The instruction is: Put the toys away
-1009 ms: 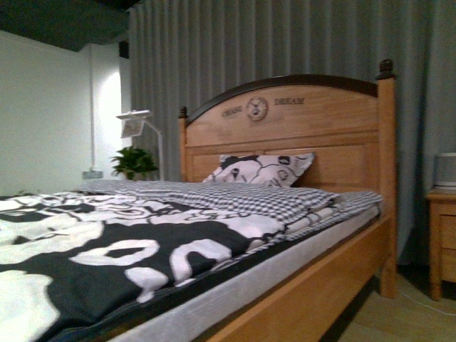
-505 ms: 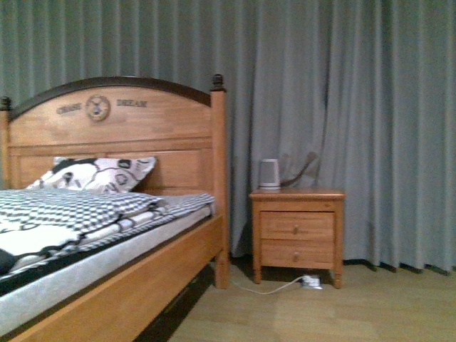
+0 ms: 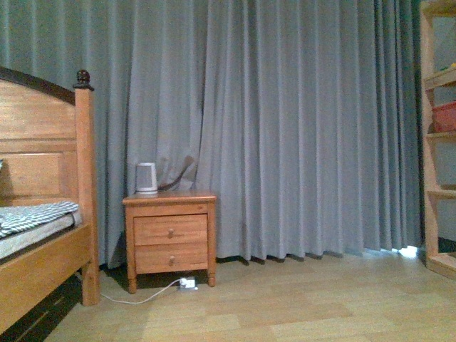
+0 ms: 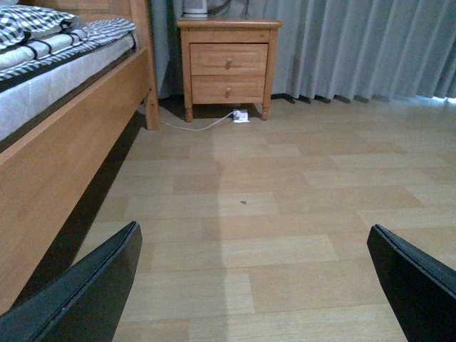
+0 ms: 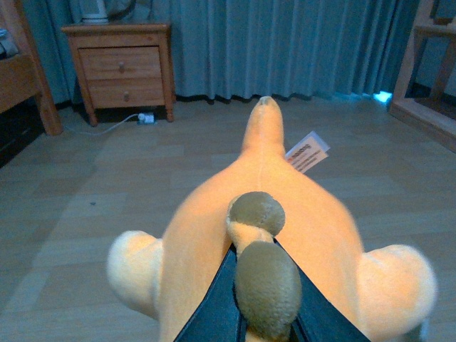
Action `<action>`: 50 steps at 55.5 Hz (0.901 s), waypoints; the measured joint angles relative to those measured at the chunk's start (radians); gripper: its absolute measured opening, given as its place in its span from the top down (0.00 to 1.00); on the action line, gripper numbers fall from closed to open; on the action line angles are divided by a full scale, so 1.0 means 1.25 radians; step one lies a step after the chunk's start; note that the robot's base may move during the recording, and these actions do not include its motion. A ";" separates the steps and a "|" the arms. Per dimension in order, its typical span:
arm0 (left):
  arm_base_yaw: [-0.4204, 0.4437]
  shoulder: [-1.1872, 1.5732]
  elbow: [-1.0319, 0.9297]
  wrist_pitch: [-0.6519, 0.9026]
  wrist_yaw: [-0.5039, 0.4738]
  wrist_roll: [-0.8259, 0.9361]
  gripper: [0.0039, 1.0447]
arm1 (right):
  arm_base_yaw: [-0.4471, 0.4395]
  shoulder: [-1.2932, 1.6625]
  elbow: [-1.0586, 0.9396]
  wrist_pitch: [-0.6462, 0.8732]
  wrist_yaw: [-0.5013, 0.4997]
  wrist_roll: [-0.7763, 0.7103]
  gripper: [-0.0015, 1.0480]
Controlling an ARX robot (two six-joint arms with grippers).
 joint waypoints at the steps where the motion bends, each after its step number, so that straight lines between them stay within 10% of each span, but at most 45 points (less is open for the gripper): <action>1: 0.000 0.000 0.000 0.000 0.000 0.000 0.06 | 0.000 0.000 0.000 0.000 0.000 0.000 0.94; 50: 0.000 0.000 0.000 0.000 -0.002 0.000 0.06 | 0.000 0.000 0.000 0.000 -0.008 0.000 0.94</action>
